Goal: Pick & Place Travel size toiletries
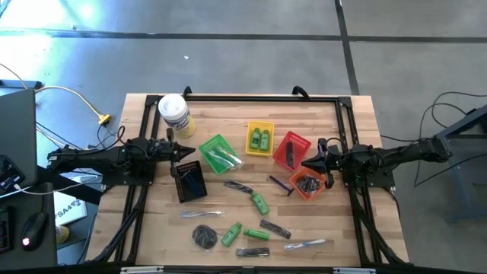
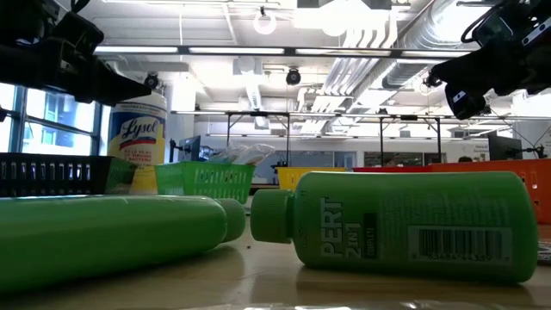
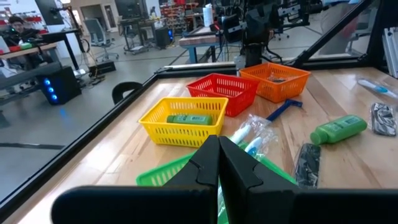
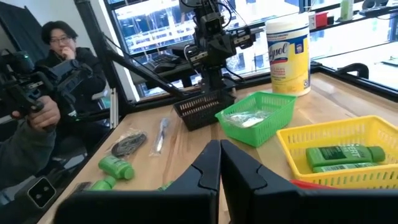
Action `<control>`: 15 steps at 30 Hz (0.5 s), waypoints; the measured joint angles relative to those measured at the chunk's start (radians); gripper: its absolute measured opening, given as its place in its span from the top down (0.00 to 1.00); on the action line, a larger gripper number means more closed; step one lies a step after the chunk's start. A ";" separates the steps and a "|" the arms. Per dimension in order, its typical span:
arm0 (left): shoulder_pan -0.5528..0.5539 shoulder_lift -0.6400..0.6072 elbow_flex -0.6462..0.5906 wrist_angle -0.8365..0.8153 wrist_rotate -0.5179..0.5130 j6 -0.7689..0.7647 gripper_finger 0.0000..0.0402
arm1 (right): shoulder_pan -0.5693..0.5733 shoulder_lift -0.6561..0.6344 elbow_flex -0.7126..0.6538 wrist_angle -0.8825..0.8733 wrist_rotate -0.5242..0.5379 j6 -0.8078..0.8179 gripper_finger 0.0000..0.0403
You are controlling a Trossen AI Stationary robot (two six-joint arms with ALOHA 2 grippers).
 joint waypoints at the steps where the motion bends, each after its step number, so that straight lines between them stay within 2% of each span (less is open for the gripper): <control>1: 0.000 0.000 0.000 0.001 0.000 0.000 1.00 | 0.000 0.000 0.000 0.000 -0.001 0.000 0.99; 15: 0.000 0.000 0.000 0.001 0.000 0.000 1.00 | 0.000 0.000 0.000 0.000 -0.004 0.022 0.99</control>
